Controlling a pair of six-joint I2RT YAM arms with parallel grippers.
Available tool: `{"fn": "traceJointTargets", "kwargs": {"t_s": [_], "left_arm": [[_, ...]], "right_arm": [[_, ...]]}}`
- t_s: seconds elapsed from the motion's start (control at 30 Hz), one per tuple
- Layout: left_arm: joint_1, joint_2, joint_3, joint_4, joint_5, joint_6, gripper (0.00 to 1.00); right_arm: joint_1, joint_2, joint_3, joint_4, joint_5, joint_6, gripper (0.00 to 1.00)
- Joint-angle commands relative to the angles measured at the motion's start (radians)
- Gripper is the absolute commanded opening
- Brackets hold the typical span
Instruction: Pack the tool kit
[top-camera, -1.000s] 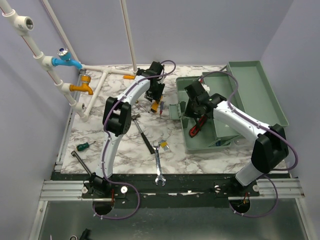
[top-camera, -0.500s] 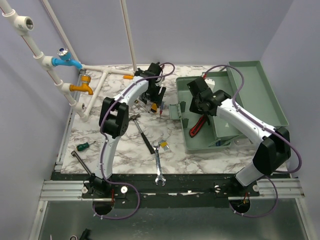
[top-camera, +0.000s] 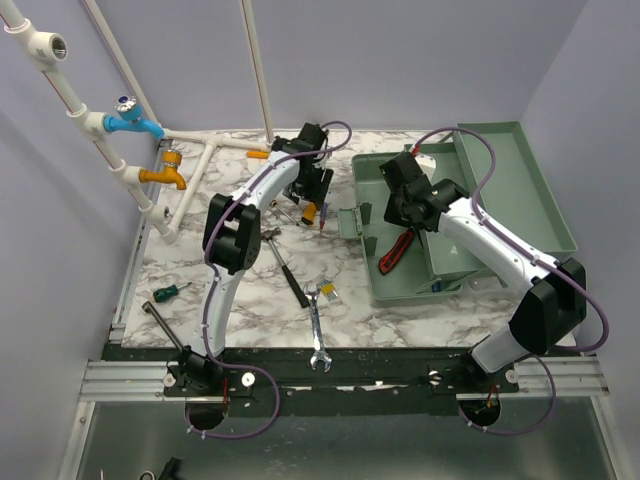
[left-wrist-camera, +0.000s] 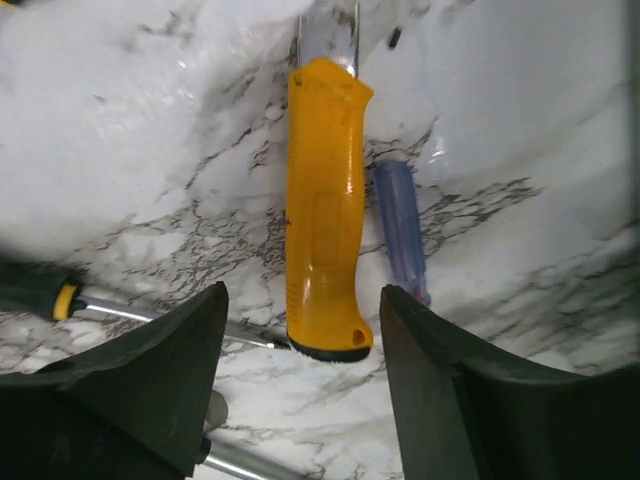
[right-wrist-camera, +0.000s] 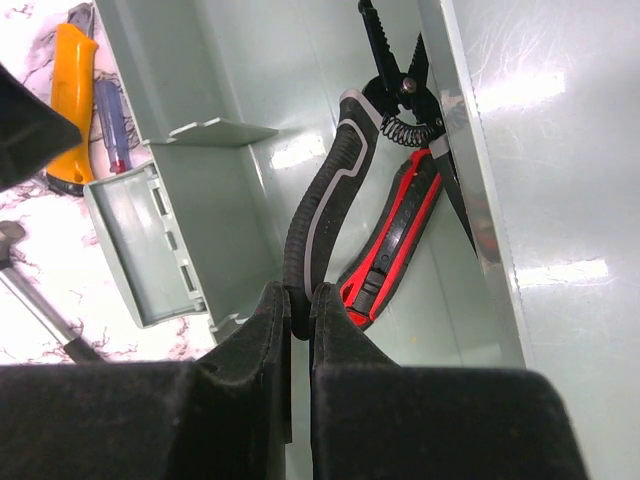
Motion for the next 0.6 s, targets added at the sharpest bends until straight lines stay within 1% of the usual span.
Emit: {"fn": "traceJointTargets", "kwargs": {"t_s": [0.0, 0.03, 0.07, 0.1, 0.13, 0.17, 0.33, 0.4, 0.47, 0.57], "left_arm": [[0.01, 0.066, 0.014, -0.087, 0.01, -0.006, 0.6], [0.009, 0.082, 0.044, -0.112, 0.007, 0.004, 0.55], [0.009, 0.093, 0.063, -0.129, 0.008, 0.004, 0.45], [0.009, 0.106, 0.087, -0.142, 0.011, 0.003, 0.26], [0.011, 0.121, 0.117, -0.162, 0.013, 0.007, 0.03], [0.011, 0.131, 0.135, -0.176, 0.014, 0.01, 0.0], [0.017, 0.133, 0.143, -0.18, 0.034, 0.023, 0.0], [0.018, 0.115, 0.13, -0.178, 0.016, 0.019, 0.0], [0.021, 0.058, 0.079, -0.15, 0.005, 0.008, 0.0], [0.024, -0.093, -0.072, -0.041, 0.024, -0.022, 0.0]], "right_arm": [[-0.006, -0.033, 0.006, 0.003, 0.03, -0.009, 0.01], [-0.006, -0.034, 0.006, 0.003, 0.028, -0.01, 0.01], [-0.007, -0.036, 0.006, 0.006, 0.028, -0.011, 0.01], [-0.007, -0.037, 0.004, 0.009, 0.027, -0.01, 0.01], [-0.007, -0.038, 0.004, 0.009, 0.027, -0.012, 0.01], [-0.008, -0.036, 0.005, 0.009, 0.027, -0.012, 0.01], [-0.009, -0.036, 0.002, 0.014, 0.018, -0.011, 0.01], [-0.009, -0.036, 0.002, 0.016, 0.016, -0.014, 0.01], [-0.009, -0.036, 0.001, 0.017, 0.017, -0.016, 0.01], [-0.01, -0.036, 0.002, 0.013, 0.016, -0.03, 0.01]]}}
